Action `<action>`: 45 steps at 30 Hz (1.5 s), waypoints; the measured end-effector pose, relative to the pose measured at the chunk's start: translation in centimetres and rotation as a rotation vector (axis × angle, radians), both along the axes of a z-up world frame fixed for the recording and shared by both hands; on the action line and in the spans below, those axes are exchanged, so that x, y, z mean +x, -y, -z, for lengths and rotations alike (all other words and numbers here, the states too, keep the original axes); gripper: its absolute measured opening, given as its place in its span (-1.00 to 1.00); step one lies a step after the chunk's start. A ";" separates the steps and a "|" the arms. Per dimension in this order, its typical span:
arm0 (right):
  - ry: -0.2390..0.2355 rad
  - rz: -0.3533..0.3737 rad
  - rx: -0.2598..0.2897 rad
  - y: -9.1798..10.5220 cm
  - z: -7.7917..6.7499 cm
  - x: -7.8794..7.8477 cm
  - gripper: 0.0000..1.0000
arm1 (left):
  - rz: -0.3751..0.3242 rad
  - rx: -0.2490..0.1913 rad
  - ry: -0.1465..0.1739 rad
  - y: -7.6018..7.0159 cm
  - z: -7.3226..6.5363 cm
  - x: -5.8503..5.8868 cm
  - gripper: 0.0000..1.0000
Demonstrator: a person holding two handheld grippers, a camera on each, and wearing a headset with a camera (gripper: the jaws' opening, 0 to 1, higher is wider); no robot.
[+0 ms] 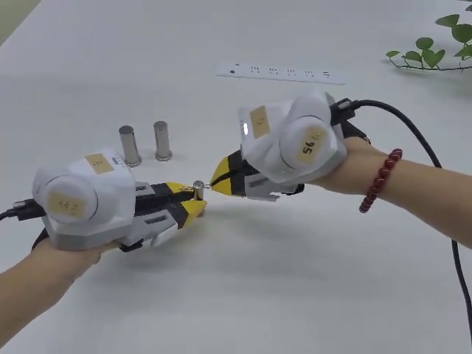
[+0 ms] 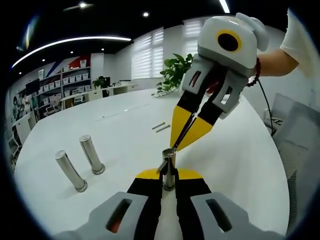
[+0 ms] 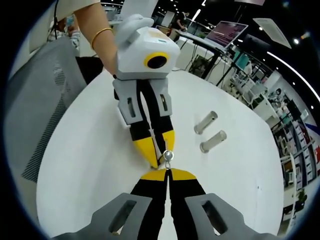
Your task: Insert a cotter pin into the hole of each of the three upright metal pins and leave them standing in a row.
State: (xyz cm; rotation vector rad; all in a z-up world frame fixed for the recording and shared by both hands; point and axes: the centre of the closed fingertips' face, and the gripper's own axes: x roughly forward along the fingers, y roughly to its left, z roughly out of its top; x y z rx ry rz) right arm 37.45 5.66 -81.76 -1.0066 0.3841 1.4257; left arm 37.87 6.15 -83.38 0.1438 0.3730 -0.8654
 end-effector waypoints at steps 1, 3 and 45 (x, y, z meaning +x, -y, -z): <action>0.000 -0.001 0.000 0.0 0.0 0.0 -0.94 | 0.001 0.000 0.000 0.0 0.0 0.0 -0.86; 0.000 -0.002 0.000 -0.1 0.0 0.0 -0.94 | 0.001 -0.001 -0.001 0.0 0.0 0.0 -0.86; -0.290 0.157 0.212 -1.9 -0.8 -0.1 -0.67 | -0.084 -0.061 -0.023 -2.0 -2.5 -1.8 -0.07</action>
